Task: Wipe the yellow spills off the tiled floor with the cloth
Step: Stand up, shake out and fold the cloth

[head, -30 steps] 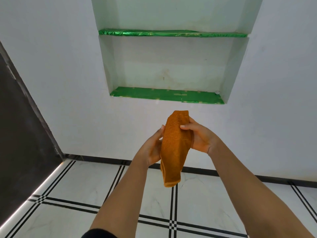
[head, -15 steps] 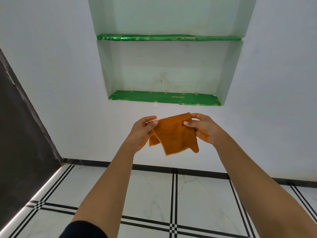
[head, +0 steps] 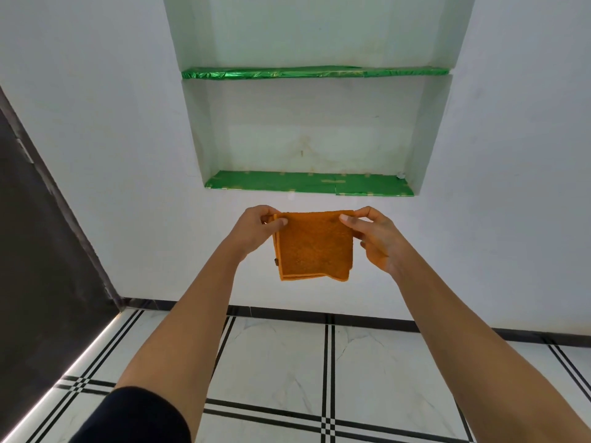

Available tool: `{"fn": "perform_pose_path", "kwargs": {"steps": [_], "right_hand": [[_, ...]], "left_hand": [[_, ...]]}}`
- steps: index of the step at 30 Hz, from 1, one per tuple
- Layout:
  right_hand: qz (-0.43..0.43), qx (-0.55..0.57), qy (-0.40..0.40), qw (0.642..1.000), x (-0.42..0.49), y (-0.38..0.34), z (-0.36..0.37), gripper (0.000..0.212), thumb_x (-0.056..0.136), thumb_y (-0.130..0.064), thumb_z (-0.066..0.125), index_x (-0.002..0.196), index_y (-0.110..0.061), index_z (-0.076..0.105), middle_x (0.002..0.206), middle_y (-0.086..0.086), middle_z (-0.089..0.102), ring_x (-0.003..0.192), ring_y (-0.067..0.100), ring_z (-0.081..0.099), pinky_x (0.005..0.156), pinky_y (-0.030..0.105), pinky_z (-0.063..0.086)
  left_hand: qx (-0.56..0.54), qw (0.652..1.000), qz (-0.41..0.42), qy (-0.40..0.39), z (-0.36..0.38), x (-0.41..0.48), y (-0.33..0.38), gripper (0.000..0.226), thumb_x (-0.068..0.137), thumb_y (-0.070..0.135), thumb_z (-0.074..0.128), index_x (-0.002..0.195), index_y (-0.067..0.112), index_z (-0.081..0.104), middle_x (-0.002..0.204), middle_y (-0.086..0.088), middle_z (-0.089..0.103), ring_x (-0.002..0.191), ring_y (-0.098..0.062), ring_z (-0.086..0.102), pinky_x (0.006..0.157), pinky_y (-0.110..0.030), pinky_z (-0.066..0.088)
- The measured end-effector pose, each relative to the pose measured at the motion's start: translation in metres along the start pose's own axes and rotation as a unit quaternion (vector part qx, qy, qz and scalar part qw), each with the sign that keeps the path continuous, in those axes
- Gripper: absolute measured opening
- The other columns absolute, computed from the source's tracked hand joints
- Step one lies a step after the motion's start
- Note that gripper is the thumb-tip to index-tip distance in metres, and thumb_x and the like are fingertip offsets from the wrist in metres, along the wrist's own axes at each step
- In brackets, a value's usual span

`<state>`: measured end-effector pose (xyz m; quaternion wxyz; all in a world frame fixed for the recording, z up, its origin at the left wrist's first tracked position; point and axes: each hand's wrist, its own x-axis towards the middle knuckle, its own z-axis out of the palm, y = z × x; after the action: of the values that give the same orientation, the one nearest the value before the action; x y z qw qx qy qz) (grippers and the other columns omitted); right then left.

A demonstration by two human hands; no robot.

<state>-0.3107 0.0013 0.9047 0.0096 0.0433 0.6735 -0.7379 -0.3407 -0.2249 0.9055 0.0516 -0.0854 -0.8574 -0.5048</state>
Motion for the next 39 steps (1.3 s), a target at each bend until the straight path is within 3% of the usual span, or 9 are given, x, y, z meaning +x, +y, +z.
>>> {"fn": "perform_pose_path", "kwargs": {"steps": [5,9,12,16,20,26,32,36,39], "right_hand": [[-0.035,0.030,-0.036,0.998,-0.001,0.000,-0.001,0.055,0.078,-0.009,0.070,0.125,-0.032,0.053,0.111,-0.002,0.060,0.110,0.027,0.053,0.091,0.048,0.044],[-0.012,-0.019,-0.073,0.997,0.001,-0.001,0.013,0.084,0.078,0.003,0.069,0.140,-0.041,0.033,0.125,0.005,0.053,0.110,0.030,0.053,0.082,0.050,0.049],[0.025,-0.018,-0.058,0.998,0.003,0.000,0.020,0.079,0.083,0.006,0.062,0.139,-0.042,0.033,0.129,0.007,0.046,0.114,0.035,0.050,0.080,0.052,0.051],[0.081,0.017,-0.033,0.996,0.005,0.002,0.019,0.062,0.084,0.005,0.061,0.132,-0.026,0.038,0.129,0.016,0.044,0.104,0.034,0.054,0.068,0.043,0.055],[0.089,0.062,-0.006,0.994,0.008,0.004,0.018,0.051,0.085,0.008,0.058,0.128,-0.011,0.040,0.125,0.024,0.047,0.094,0.031,0.058,0.065,0.036,0.055],[0.086,0.055,-0.018,0.995,0.010,-0.002,0.018,0.053,0.082,0.005,0.064,0.128,-0.012,0.042,0.124,0.020,0.048,0.099,0.033,0.057,0.068,0.038,0.056],[0.064,-0.159,-0.069,0.983,0.010,0.007,0.003,0.047,0.077,-0.003,0.072,0.117,-0.017,0.052,0.130,0.016,0.047,0.110,0.032,0.054,0.082,0.040,0.054],[0.031,-0.400,-0.069,0.913,0.011,0.023,0.007,0.063,0.072,-0.033,0.079,0.127,-0.027,0.049,0.141,0.009,0.033,0.125,0.031,0.041,0.088,0.041,0.048],[-0.002,-0.398,-0.123,0.909,0.010,0.029,0.015,0.074,0.072,-0.039,0.076,0.136,-0.031,0.039,0.148,0.003,0.026,0.135,0.028,0.029,0.105,0.045,0.035]], "left_hand": [[-0.160,0.985,-0.020,-0.052,-0.007,-0.001,0.009,0.012,0.092,0.037,0.050,0.093,0.026,0.051,0.111,-0.004,0.054,0.110,-0.027,0.049,0.093,-0.046,0.043],[-0.238,0.966,-0.090,-0.040,0.001,-0.002,0.014,0.019,0.095,0.039,0.042,0.112,0.031,0.043,0.115,-0.006,0.047,0.101,-0.028,0.052,0.072,-0.042,0.052],[-0.258,0.954,-0.140,-0.065,0.002,-0.006,0.006,0.048,0.090,0.028,0.056,0.131,0.036,0.031,0.119,-0.009,0.046,0.097,-0.028,0.056,0.060,-0.034,0.055],[-0.161,0.961,-0.125,-0.186,-0.004,-0.013,-0.008,0.067,0.075,0.014,0.074,0.130,0.029,0.039,0.119,-0.003,0.045,0.107,-0.028,0.053,0.077,-0.037,0.054],[0.029,0.974,-0.084,-0.209,-0.002,-0.016,-0.015,0.044,0.074,0.007,0.075,0.112,0.020,0.056,0.120,-0.007,0.055,0.106,-0.026,0.055,0.079,-0.029,0.046],[0.001,0.985,-0.074,-0.154,0.011,-0.021,-0.025,0.019,0.089,0.010,0.057,0.108,0.010,0.060,0.103,-0.006,0.061,0.097,-0.021,0.056,0.075,-0.026,0.043],[-0.124,0.987,-0.089,-0.043,0.013,-0.017,-0.011,0.012,0.095,0.018,0.048,0.102,0.015,0.058,0.102,-0.005,0.060,0.105,-0.025,0.055,0.090,-0.037,0.045],[-0.034,0.994,-0.028,-0.097,0.018,-0.013,0.013,0.017,0.096,0.024,0.048,0.109,0.016,0.056,0.102,-0.003,0.058,0.098,-0.025,0.056,0.085,-0.037,0.051],[0.080,0.982,0.005,-0.169,0.018,-0.009,0.026,0.023,0.095,0.027,0.049,0.114,0.016,0.056,0.108,-0.001,0.057,0.099,-0.024,0.055,0.085,-0.034,0.048]]}}
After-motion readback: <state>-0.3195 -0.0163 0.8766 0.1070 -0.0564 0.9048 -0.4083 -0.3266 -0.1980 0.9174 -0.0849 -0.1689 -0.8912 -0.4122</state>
